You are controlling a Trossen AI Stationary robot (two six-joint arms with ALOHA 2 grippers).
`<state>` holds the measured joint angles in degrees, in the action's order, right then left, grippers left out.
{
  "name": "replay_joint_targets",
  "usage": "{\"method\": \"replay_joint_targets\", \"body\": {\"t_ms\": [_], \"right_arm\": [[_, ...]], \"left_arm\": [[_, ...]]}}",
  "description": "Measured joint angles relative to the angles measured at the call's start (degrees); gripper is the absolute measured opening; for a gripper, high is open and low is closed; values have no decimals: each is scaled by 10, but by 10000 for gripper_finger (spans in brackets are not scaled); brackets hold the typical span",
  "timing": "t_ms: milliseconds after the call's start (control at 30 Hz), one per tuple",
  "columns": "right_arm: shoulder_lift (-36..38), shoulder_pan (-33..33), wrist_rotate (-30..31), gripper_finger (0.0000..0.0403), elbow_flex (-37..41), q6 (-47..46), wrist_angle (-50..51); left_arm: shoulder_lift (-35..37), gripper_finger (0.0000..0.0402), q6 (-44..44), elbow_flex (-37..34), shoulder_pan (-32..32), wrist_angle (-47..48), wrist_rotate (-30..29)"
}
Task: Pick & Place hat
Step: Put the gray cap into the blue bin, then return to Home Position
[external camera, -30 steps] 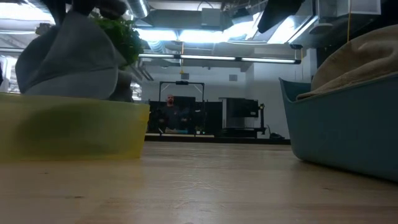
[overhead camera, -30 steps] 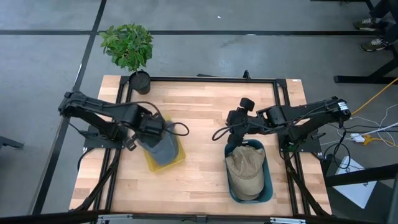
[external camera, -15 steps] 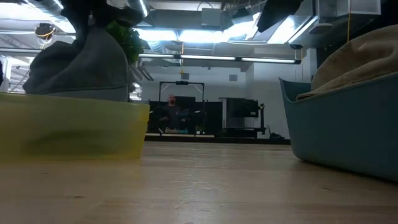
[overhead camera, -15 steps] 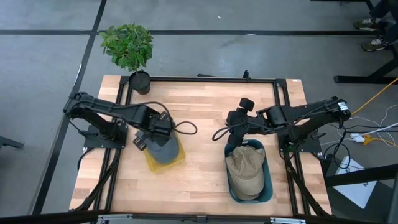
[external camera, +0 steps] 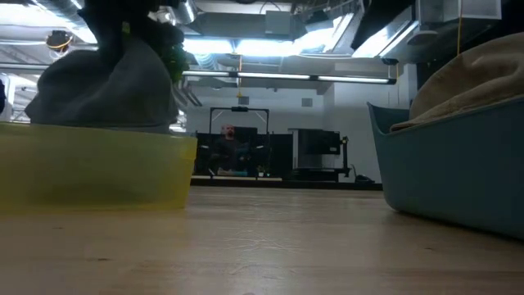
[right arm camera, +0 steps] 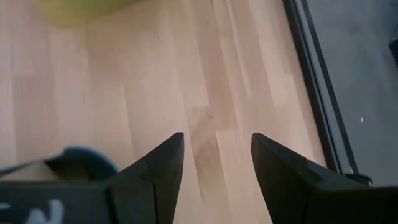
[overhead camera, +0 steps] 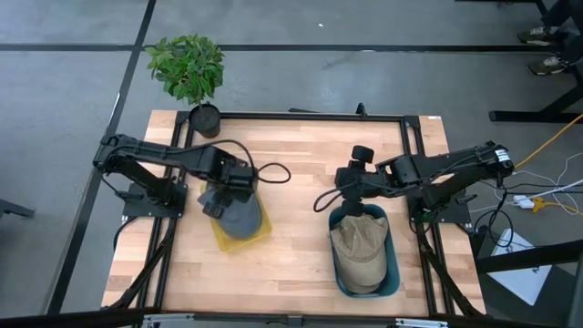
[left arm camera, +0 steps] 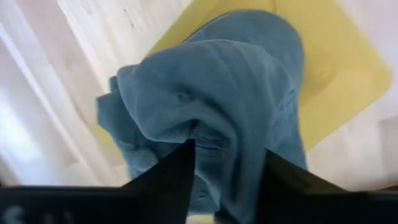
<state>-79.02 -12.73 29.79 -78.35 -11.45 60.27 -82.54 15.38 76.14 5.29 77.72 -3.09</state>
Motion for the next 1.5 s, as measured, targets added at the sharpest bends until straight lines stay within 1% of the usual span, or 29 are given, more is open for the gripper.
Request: {"method": "replay_joint_targets", "body": {"t_ms": [167, 300, 467, 600, 667, 733, 867, 933, 1033, 1133, 1200, 1333, 1400, 1500], "right_arm": [[0, 0, -24, 186, 0, -1, 16], [0, 0, -53, 186, 0, 15, 25], [0, -10, -69, 186, 0, 31, 46], [7, -22, -70, 186, 1, 30, 71], [22, -28, -70, 186, 14, 30, 61], [50, -33, -70, 186, 48, 28, 35], [129, -40, -70, 186, 160, -4, -42], [173, -43, -71, 186, 221, -23, -102], [230, -46, -76, 186, 306, -31, -223], [271, -47, -94, 186, 371, -10, -342], [293, -47, -111, 186, 408, 14, -410], [330, -47, -149, 186, 479, 73, -539], [349, -47, -165, 186, 517, 94, -605], [377, -47, -170, 186, 575, 126, -716]], "left_arm": [[0, 191, -50, 0, -11, 0, 34], [0, 225, -94, 0, -16, 1, 60], [1, 235, -138, 0, -17, 1, 61], [8, 231, -145, 0, -10, -5, 61], [16, 231, -142, 0, -6, -21, 60], [29, 233, -145, 0, -3, -49, 63], [70, 235, -147, 0, 2, -96, 85], [99, 235, -154, 0, 6, -107, 83], [148, 235, -162, 0, 12, -139, 67], [195, 235, -152, 0, 28, -211, 39], [224, 235, -133, -9, 39, -271, 35], [285, 235, -107, -63, 55, -387, 45], [316, 235, -107, -103, 60, -439, 43], [357, 235, -116, -171, 60, -513, 42]]}}
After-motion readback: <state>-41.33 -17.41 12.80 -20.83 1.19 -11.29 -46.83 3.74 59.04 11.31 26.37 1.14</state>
